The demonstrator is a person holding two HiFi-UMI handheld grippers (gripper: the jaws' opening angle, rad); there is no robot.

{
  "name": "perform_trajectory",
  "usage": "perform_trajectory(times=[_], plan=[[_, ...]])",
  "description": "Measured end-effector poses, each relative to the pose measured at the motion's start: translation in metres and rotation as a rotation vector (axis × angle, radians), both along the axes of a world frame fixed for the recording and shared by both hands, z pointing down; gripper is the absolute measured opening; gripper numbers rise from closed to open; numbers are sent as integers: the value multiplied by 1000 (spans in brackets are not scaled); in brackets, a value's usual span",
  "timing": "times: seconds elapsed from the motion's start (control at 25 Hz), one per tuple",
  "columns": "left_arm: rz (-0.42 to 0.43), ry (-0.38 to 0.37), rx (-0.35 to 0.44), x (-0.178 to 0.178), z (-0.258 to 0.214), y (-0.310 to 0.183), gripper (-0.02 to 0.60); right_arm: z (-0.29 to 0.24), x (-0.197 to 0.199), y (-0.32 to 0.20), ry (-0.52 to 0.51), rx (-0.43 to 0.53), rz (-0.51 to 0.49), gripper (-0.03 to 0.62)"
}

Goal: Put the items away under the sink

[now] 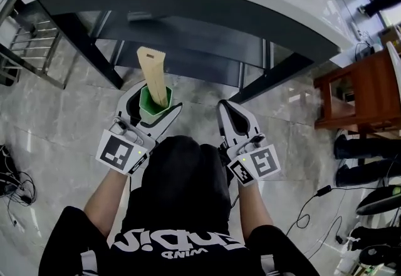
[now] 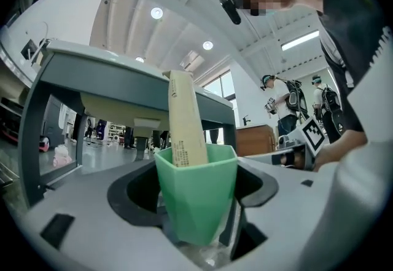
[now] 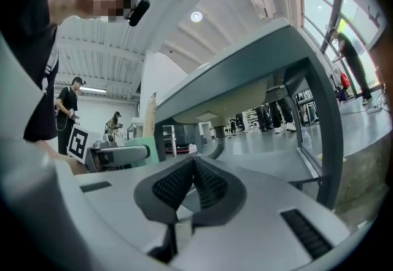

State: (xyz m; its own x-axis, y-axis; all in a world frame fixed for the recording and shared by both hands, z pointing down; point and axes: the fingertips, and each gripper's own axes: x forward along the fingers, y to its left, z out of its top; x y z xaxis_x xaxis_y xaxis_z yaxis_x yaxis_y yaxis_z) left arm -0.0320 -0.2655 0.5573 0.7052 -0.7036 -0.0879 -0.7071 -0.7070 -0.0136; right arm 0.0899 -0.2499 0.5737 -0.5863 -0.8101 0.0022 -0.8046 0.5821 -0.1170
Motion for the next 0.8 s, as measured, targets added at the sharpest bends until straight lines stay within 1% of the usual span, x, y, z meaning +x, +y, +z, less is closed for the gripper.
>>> perform_trajectory(times=[0.12,0.24,0.48,0.68,0.8], plan=[[9,-4,1,5,13,2,346,15,3,3,13,-5,5,18],[12,12,-4,7,22,-1,345,24,0,5,15,-4,2,18],[28,14,18,15,23,3,345,23,7,9,-1,20,15,18],[41,17,8,26,28,1,347,29,14,15,13,30,22,18],[36,-6,23,30,30,-2,347,34,14,19,25,27,23,18]])
